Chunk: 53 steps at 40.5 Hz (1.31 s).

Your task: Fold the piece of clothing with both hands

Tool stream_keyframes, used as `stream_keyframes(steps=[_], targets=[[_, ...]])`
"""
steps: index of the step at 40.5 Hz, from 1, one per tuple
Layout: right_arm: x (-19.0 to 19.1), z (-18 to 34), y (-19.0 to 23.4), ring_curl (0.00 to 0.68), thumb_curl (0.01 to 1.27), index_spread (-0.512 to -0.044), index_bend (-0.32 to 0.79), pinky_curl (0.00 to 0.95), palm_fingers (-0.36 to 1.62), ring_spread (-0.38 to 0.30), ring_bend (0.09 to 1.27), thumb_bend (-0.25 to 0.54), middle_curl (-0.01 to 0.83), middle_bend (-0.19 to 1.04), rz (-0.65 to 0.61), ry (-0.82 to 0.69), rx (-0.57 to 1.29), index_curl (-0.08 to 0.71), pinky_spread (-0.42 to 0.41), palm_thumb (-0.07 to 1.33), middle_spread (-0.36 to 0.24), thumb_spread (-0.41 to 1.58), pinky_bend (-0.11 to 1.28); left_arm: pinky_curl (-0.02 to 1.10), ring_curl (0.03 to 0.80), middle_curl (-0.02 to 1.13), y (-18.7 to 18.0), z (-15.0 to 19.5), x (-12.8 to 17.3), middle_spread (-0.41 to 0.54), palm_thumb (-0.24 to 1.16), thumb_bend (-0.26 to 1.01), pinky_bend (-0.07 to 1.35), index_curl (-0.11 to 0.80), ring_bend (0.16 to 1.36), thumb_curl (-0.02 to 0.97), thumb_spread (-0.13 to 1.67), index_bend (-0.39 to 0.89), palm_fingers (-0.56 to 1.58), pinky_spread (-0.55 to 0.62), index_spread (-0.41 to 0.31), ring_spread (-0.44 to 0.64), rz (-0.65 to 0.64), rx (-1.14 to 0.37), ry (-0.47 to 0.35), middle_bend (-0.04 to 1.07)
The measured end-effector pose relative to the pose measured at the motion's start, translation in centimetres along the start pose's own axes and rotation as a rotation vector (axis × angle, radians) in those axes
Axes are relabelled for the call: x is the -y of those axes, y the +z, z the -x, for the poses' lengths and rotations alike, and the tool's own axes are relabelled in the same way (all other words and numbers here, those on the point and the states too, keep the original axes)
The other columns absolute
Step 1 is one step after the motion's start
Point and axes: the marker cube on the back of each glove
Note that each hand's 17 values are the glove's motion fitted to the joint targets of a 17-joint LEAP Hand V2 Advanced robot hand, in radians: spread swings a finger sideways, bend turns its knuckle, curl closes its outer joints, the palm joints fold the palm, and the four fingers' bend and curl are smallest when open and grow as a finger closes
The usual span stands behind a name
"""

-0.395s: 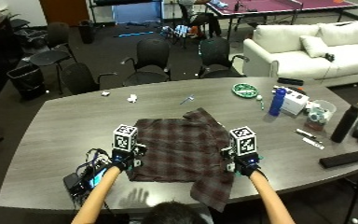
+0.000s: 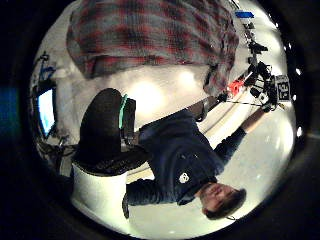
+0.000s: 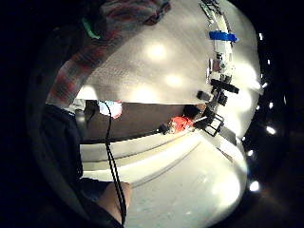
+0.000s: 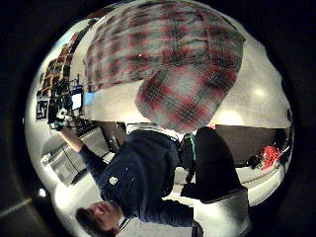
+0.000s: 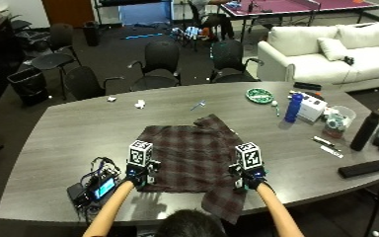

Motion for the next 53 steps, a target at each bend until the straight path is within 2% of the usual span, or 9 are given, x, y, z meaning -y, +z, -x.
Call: stream_keyframes(steps=[7,13,19,22,28,34,38,46,53], targets=[[3.2,0.6,2.2,0.285,0.28,-0.327,0.08,0.321,0.25,0.042,0.63,0.203,0.229,0.23,0.040,-0.019,0.028,0.054,0.128,0.58,0.029,1.03,0.76,0.23,0.217,0.15,1.1,-1.7,-0.2,0.171,0.40,0.12,0.33,0.259,0.55,0.232,1.09,0.18,0.16,0.32,-0.082,0.33,0.048,-0.029,0.021,0.17],[1.1,2.4,2.0,0.299,0.30,-0.330,0.08,0.328,0.25,0.036,0.64,0.157,0.260,0.24,0.044,0.037,0.018,0.069,0.130,0.60,0.018,1.05,0.76,0.26,0.229,0.16,3.4,-1.8,1.6,0.189,0.41,0.08,0.38,0.269,0.57,0.261,1.11,0.14,0.11,0.34,-0.084,0.35,0.080,-0.041,0.020,0.15],[1.6,3.4,3.3,0.308,0.32,-0.328,0.09,0.332,0.23,0.032,0.64,0.113,0.287,0.25,0.068,-0.009,0.025,0.083,0.131,0.62,0.015,1.06,0.75,0.29,0.238,0.18,5.8,-1.5,2.7,0.198,0.43,0.05,0.47,0.262,0.58,0.291,1.10,0.12,0.09,0.35,-0.085,0.36,0.120,-0.052,0.021,0.16],[1.4,3.8,3.7,0.313,0.33,-0.327,0.09,0.334,0.23,0.031,0.64,0.093,0.296,0.24,0.104,-0.049,0.037,0.089,0.131,0.63,0.014,1.06,0.74,0.31,0.242,0.18,6.6,-1.2,3.3,0.198,0.45,0.04,0.51,0.263,0.60,0.306,1.10,0.13,0.09,0.36,-0.085,0.36,0.093,-0.063,-0.020,0.16],[1.4,4.1,4.0,0.319,0.35,-0.323,0.09,0.335,0.23,0.021,0.64,0.056,0.314,0.24,0.141,-0.082,0.064,0.101,0.131,0.65,0.013,1.07,0.73,0.28,0.218,0.22,7.0,-0.8,4.3,0.103,0.55,0.06,0.40,0.343,0.51,0.334,1.12,0.35,0.33,0.31,-0.128,0.29,-0.014,-0.107,-0.075,0.19],[1.7,3.8,4.2,0.323,0.37,-0.322,0.10,0.338,0.22,0.018,0.63,0.023,0.329,0.25,0.134,-0.051,0.055,0.113,0.132,0.66,0.005,1.07,0.72,0.28,0.219,0.29,6.5,-0.8,4.8,-0.039,0.67,0.10,0.31,0.410,0.43,0.360,1.16,0.49,0.71,0.12,-0.185,0.11,-0.083,-0.111,-0.102,0.30],[1.7,3.6,4.4,0.326,0.38,-0.321,0.10,0.338,0.21,0.017,0.63,0.002,0.337,0.24,0.151,-0.032,0.062,0.118,0.132,0.67,0.003,1.08,0.72,0.29,0.231,0.32,5.8,-1.0,5.1,-0.100,0.70,0.10,0.28,0.425,0.40,0.370,1.17,0.48,0.82,0.01,-0.210,0.02,-0.083,-0.114,-0.071,0.32],[2.7,3.2,4.4,0.329,0.39,-0.313,0.10,0.339,0.22,0.016,0.61,-0.018,0.350,0.24,0.100,0.045,0.045,0.130,0.131,0.69,0.000,1.08,0.70,0.32,0.277,0.37,2.6,-1.3,4.8,-0.167,0.76,0.09,0.24,0.441,0.38,0.389,1.20,0.41,0.90,-0.09,-0.222,-0.08,-0.135,-0.121,-0.059,0.30],[3.9,4.1,4.6,0.329,0.39,-0.258,0.14,0.332,0.28,-0.010,0.59,-0.024,0.365,0.25,0.040,0.007,0.021,0.159,0.120,0.68,-0.016,1.07,0.66,0.34,0.298,0.40,-1.9,-1.6,3.7,-0.198,0.80,0.09,0.22,0.445,0.35,0.420,1.20,0.31,0.96,-0.14,-0.217,-0.13,-0.259,-0.155,-0.025,0.30]])
